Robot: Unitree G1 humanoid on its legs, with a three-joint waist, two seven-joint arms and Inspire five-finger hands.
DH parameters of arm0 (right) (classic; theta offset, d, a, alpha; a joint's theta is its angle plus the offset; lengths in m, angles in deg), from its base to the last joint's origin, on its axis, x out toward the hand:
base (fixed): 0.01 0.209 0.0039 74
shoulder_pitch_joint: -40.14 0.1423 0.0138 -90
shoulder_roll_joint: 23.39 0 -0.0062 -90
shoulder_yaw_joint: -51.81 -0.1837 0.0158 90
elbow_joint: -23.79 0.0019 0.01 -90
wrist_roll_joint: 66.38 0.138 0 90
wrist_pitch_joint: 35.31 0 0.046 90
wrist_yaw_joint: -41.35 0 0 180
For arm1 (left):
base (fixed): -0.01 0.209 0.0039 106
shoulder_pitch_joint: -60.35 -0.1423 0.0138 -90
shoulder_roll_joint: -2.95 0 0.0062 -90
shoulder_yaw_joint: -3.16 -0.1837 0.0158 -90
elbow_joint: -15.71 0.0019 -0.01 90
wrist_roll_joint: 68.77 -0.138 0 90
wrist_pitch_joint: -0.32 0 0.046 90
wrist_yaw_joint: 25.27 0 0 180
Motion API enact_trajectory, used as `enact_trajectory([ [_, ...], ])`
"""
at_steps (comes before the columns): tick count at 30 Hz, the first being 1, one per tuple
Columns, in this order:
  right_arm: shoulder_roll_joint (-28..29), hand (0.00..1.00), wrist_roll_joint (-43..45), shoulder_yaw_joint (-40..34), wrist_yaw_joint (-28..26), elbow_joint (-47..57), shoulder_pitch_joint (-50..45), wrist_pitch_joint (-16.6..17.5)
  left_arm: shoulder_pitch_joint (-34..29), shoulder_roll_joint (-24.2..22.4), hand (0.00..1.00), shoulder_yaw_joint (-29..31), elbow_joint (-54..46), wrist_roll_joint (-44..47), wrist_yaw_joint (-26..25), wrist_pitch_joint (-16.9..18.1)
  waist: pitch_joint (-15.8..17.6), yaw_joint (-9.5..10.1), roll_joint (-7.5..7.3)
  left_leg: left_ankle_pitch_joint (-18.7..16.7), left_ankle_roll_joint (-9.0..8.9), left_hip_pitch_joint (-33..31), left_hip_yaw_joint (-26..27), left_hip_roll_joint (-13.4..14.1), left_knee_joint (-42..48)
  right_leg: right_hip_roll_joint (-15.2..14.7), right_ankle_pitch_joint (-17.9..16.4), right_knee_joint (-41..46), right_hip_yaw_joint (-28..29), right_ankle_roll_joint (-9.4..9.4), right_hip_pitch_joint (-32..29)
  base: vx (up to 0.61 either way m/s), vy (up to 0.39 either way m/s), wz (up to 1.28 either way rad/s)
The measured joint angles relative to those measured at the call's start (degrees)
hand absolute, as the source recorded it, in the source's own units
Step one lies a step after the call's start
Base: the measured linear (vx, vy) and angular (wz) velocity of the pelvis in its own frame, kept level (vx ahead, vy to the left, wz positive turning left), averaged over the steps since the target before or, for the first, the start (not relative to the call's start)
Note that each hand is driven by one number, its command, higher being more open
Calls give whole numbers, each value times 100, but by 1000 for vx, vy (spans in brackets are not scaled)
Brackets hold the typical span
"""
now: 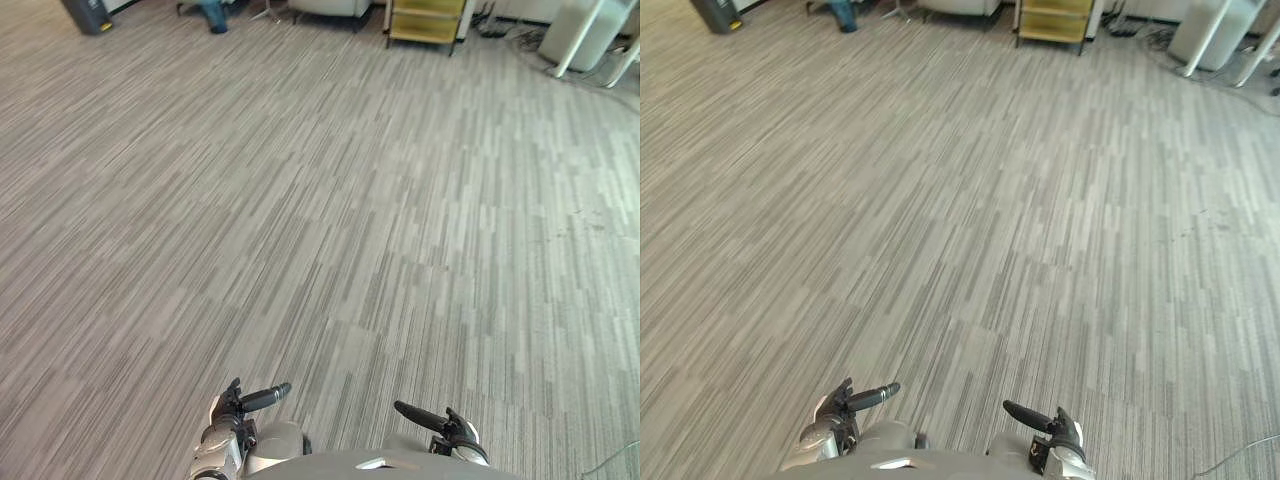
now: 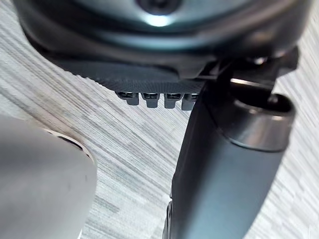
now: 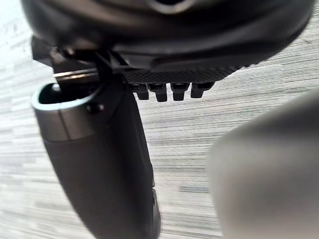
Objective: Pick up cushions and gather them together orderly.
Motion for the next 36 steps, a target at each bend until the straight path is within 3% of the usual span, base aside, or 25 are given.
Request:
enact_trajectory([
  [1, -7, 100, -5, 13, 0, 0, 11, 9, -1, 0, 100, -20, 10, -1, -2, 1, -1, -20, 3, 2, -3, 68, 13, 36, -50, 6, -18, -134, -72, -29, -76, 457, -188, -21],
  [2, -7, 100, -21, 23, -1, 0, 119, 52, 20, -9, 100, -129, 128, -9, -2, 4, 4, -128, -21, 8, -14, 366, 82, 235, -318, 93, 91, -1487, -185, 78, -545, 364, -180, -4],
  [3, -8, 100, -20, 28, -1, 1, 130, 55, 36, -5, 100, -149, 137, -21, 4, 0, 5, -141, -23, 8, -14, 411, 82, 261, -364, 118, 175, -1794, -149, 128, -599, 606, -361, 2],
  [4, -38, 100, -1, 46, -2, -2, 176, 60, 26, 42, 100, -228, 167, -49, 16, 5, 23, -170, -32, 9, -18, 572, 58, 316, -512, 205, 899, -2554, 1, 77, -711, 655, -393, -1],
  [5, -152, 100, -37, 100, 2, -88, 281, 24, 113, -32, 100, -240, 326, -71, -13, -3, 45, -137, 136, 113, -93, 677, -54, 471, -604, 456, 868, -2664, -90, -247, -553, 561, -343, -4],
  [8, -243, 100, -101, -6, 8, -368, 467, -26, 134, -93, 100, -204, 315, -207, 16, 6, 108, -140, 214, 730, -210, 612, -459, 330, -546, 556, 617, -2510, 35, -515, -375, 428, -261, 2],
  [10, -209, 100, -100, -111, 6, -374, 357, -53, 106, -151, 100, -91, 297, -235, -34, 30, 82, -183, 263, 1033, -379, 239, -826, 512, 673, 672, 319, -2857, -132, -487, 197, 489, -344, 37],
  [12, -141, 100, -105, -89, 5, -189, 195, -60, 76, -280, 100, 200, 113, -231, -21, 17, 113, -175, 412, 1546, -377, -975, -1107, 913, 3292, 1018, 192, -3512, -280, -530, 895, 347, -247, 30],
  [14, -153, 100, -87, -52, 25, -184, 177, -65, 55, -273, 100, 290, -47, -228, -25, 15, 166, -125, 466, 1299, -368, -1665, -923, 1149, 4670, 1237, 184, -3964, -268, -575, 1509, 389, -172, 0],
  [15, -95, 100, -76, -43, 43, -188, 149, -61, 35, -177, 100, 252, -159, -228, -23, 21, 196, -101, 368, 1080, -338, -2068, -687, 1111, 4982, 1265, 179, -4347, -250, -583, 1986, 557, -205, -6],
  [17, -71, 100, -22, 23, 66, -289, 203, -52, 35, -126, 100, 225, -296, -215, -19, 121, 223, -68, 261, 651, -248, -2646, -278, 950, 4508, 1267, 197, -4812, -133, -553, 2463, 416, -107, -20],
  [19, -62, 100, 25, 11, 74, -449, 312, -62, 81, -134, 100, 207, -390, -183, -2, 149, 253, 54, 214, 527, -244, -2944, 92, 544, 2779, 1166, 216, -5131, -11, -506, 2809, 421, 7, -45],
  [21, -39, 100, 26, 6, 74, -443, 322, -58, 118, -153, 100, 222, -401, -157, 10, 202, 302, 129, 161, 1142, -111, -3009, 222, 112, 878, 1031, 175, -5404, 98, -434, 3119, 593, 65, -56],
  [22, 38, 100, 26, 33, 76, -459, 306, -61, 127, -125, 100, 221, -423, -121, 3, 234, 308, 297, 54, 2211, 140, -2771, 223, -177, 102, 894, 184, -5592, 350, -359, 3320, 615, 60, -44],
  [25, 130, 100, 25, 146, 41, -539, 410, -89, 263, -36, 100, 247, -327, -56, 27, 251, 372, 226, -65, 1908, 392, -2873, 266, -90, 732, 806, 849, -5762, 695, 53, 3468, 640, 89, -7],
  [26, 268, 100, 18, 114, 53, -530, 416, -104, 277, 67, 100, 536, -363, -23, 64, 260, 330, 325, -203, 1279, 376, -3355, 359, -203, 1653, 751, 1113, -5663, 1015, 115, 3701, 657, 182, 10],
  [27, 255, 100, 15, 110, 64, -524, 328, -107, 262, 85, 100, 514, -370, -59, 59, 250, 211, 307, -292, 1397, 576, -3299, 351, -303, 1247, 721, 1087, -5551, 1018, 158, 3718, 463, 206, 5],
  [28, 131, 100, 2, 119, 59, -508, 197, -59, 80, 69, 100, 394, -368, -109, 49, 257, 13, 343, -72, 1743, 666, -3247, 175, -323, 780, 922, 1041, -5014, 1084, 232, 3636, 261, 120, 15],
  [29, 187, 100, -24, 141, 52, -542, 187, -21, 54, 183, 100, 341, -279, -80, 90, 229, 10, 333, -305, 1486, 534, -3152, 262, -425, 1004, 742, 885, -4413, 1065, 405, 3523, 472, 124, 5],
  [30, 162, 100, -63, 124, 21, -595, 222, -9, 63, 372, 100, 264, -67, -135, 73, 158, -47, 308, -477, 1137, 582, -2905, 298, -602, 1016, 476, 1052, -2829, 1129, 780, 2852, 402, 44, 8],
  [31, 116, 100, -102, 126, 17, -607, 244, -1, 53, 400, 100, 265, 70, -150, 54, 102, -34, 275, -472, 949, 623, -2722, 317, -650, 1019, 341, 1468, -1766, 1191, 1165, 2419, 616, 70, 3],
  [32, 49, 100, -104, 125, 6, -596, 256, 16, 42, 414, 100, 232, 201, -168, 28, 21, 76, 198, -396, 761, 633, -2352, 260, -709, 990, 160, 1454, -564, 1113, 1137, 1924, 531, 57, 6],
  [33, -12, 100, -104, 126, 2, -572, 195, 0, -27, 401, 100, 98, 223, -170, -6, -20, 171, 146, -297, 594, 627, -1785, 231, -748, 809, -114, 1145, 331, 791, 627, 1435, 636, 47, 2],
  [34, -58, 100, -43, 78, -28, -470, 157, -13, -139, 377, 100, 15, 208, -171, -20, -16, 171, 140, -190, 485, 617, -1317, 218, -740, 533, -237, 867, 535, 544, 268, 942, 535, 19, -2],
  [36, -132, 100, -40, 92, -32, -331, 189, 54, -164, 350, 100, -41, 212, -171, -21, -22, 227, 48, -98, 442, 552, -718, 47, -675, 161, -241, 488, 47, 116, 27, 344, 577, -68, 29],
])
